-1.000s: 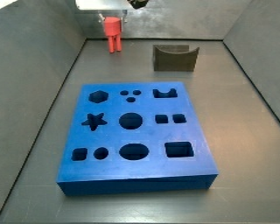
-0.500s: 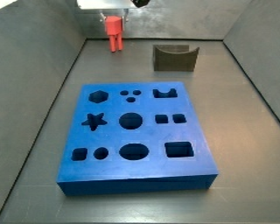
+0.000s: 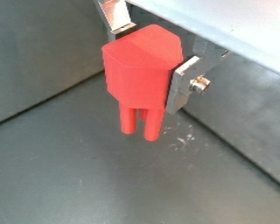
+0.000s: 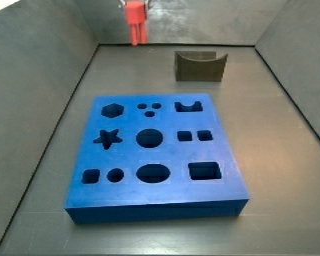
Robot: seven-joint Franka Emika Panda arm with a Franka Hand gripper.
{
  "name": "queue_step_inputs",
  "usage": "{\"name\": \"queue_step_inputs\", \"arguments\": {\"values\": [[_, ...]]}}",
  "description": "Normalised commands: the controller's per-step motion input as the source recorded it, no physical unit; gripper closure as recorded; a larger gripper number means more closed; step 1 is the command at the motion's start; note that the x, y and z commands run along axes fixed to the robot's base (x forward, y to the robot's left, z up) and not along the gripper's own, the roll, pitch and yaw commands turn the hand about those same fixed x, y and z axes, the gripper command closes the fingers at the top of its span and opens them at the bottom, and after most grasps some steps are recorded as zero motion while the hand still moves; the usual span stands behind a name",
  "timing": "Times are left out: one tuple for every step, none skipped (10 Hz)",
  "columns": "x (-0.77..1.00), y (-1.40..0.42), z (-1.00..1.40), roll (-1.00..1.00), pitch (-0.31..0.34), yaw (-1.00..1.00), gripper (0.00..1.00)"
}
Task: Pick up the 3 prong object. Move to above the board. Insert the 3 prong object.
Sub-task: Move to above the board.
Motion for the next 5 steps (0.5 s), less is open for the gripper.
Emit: {"name": "queue_step_inputs", "arguments": {"values": [[0.17,-0.11,1.0,0.15,0.146,0.04,1.0],[0.17,-0.1,1.0,0.13,0.129,0.04,1.0],[0.16,-0.1,1.0,0.11,0.112,0.04,1.0],[0.15,-0.1,1.0,0.11,0.105,0.04,1.0],[0.15,-0.09,1.0,0.1,0.108,0.04,1.0]]}}
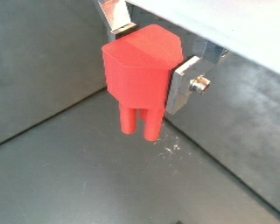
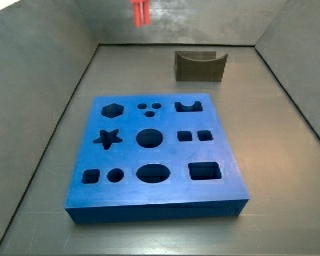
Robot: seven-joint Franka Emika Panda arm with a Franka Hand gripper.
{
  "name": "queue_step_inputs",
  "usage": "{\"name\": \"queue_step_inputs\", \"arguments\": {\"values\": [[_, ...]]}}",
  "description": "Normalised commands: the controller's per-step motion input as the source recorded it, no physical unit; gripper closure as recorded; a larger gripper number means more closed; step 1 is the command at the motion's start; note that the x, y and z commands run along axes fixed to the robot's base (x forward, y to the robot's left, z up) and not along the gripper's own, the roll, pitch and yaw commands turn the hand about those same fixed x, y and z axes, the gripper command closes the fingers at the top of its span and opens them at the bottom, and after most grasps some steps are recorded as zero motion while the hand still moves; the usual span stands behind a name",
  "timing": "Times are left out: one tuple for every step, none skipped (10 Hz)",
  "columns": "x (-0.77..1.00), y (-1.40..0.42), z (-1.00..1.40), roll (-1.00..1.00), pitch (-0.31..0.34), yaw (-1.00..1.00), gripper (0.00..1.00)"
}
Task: Pick up the 3 prong object. Move to above the board. Insert the 3 prong object.
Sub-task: Move to above the board.
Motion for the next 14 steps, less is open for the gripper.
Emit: {"name": "queue_step_inputs", "arguments": {"values": [[0.15,-0.09,1.0,0.09,0.107,0.04,1.0],[0.14,-0.09,1.0,0.08,0.107,0.04,1.0],[0.13,-0.08,1.0,0.08,0.104,0.04,1.0],[0.12,-0.08,1.0,0.06,0.101,0.04,1.0],[0.12,-0.08,1.0,0.06,0.099,0.04,1.0],[0.11,-0.07,1.0,0.05,0.097,0.04,1.0],[0.1,-0.07,1.0,0.04,0.097,0.05,1.0],[0.1,-0.07,1.0,0.03,0.095,0.04,1.0],[0.09,-0.06,1.0,0.02,0.095,0.04,1.0],[0.08,-0.05,1.0,0.01,0.094,0.04,1.0],[0.07,-0.05,0.92,0.0,0.092,0.04,1.0],[0.05,-0.03,0.71,-0.01,0.092,0.04,1.0],[0.03,-0.02,0.56,-0.02,0.089,0.04,1.0],[0.02,-0.02,0.36,-0.03,0.087,0.04,1.0]]}}
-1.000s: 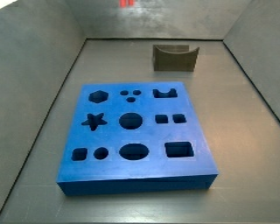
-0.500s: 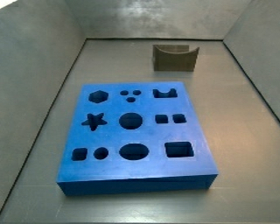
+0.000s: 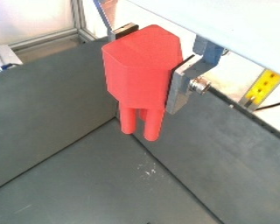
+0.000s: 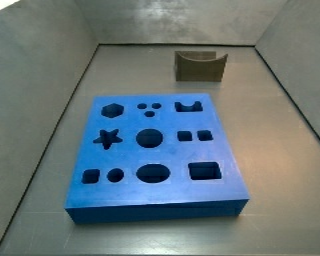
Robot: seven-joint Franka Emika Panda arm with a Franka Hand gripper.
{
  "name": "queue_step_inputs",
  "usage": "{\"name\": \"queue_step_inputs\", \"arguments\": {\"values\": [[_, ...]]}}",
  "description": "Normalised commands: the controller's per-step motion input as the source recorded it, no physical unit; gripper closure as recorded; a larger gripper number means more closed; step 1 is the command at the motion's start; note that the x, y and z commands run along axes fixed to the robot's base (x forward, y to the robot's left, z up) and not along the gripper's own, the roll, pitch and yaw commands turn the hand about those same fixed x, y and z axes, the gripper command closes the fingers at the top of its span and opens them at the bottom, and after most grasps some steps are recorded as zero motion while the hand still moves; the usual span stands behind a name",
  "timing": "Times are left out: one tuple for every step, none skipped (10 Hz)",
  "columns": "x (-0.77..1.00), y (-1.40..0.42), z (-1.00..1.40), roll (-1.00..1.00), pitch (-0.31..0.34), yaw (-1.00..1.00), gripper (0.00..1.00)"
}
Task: Pick up the 3 prong object. Move to above the board. Insert the 3 prong object.
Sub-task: Move to above the board.
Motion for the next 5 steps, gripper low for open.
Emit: {"name": "queue_step_inputs", "arguments": {"values": [[0.02,-0.02,0.22,-0.03,0.085,0.03,1.0],[0.08,-1.0,-0.09,-0.38,0.338,-0.32,1.0],[0.08,-1.0,-0.11,-0.36,0.318,-0.32,1.0],[0.09,-1.0,-0.1,-0.23,0.245,-0.18,1.0],[0.09,-1.0,-0.1,-0.19,0.194,-0.1,1.0]]}}
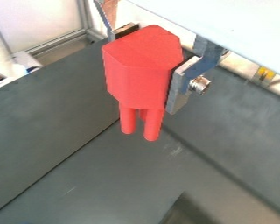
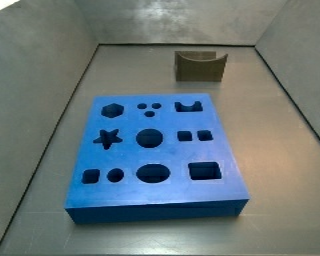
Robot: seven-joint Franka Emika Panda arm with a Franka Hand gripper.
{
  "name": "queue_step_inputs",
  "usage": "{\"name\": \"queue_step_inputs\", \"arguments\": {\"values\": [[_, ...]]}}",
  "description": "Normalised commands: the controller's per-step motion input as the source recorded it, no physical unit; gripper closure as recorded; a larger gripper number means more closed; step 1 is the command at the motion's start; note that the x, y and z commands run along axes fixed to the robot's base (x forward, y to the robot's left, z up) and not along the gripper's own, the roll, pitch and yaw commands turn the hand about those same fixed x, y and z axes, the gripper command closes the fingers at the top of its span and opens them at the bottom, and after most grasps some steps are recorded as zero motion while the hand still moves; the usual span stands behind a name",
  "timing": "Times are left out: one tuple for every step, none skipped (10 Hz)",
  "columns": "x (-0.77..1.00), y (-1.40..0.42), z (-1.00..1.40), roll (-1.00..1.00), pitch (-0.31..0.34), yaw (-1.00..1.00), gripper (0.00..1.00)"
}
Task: Pick up the 3 prong object. Move to above the board. Insert the 3 prong object.
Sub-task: Move to above the board.
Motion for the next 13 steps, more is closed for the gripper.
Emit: {"name": "queue_step_inputs", "arguments": {"values": [[0.1,-1.0,-0.1,-0.09,0.149,-0.03,1.0],[0.1,-1.0,-0.1,-0.04,0.128,-0.02,1.0],[0.1,-1.0,-0.09,-0.03,0.117,0.0,1.0],[0.11,-1.0,-0.09,-0.03,0.1,0.0,1.0],[0.12,-1.0,-0.09,-0.02,0.094,0.0,1.0],[0.14,-1.0,-0.09,-0.01,0.081,0.01,1.0],[0.14,-1.0,-0.09,-0.02,0.077,0.0,1.0],[0.16,-1.0,-0.08,0.0,0.06,0.0,1.0],[0.17,-1.0,-0.08,0.0,0.056,0.01,1.0],[0.2,-1.0,-0.08,0.01,0.05,0.01,1.0],[0.19,-0.81,-0.06,0.02,0.048,0.01,1.0],[0.16,-0.53,-0.04,0.03,0.045,0.01,1.0],[0.12,-0.31,-0.02,0.04,0.043,0.01,1.0]]}}
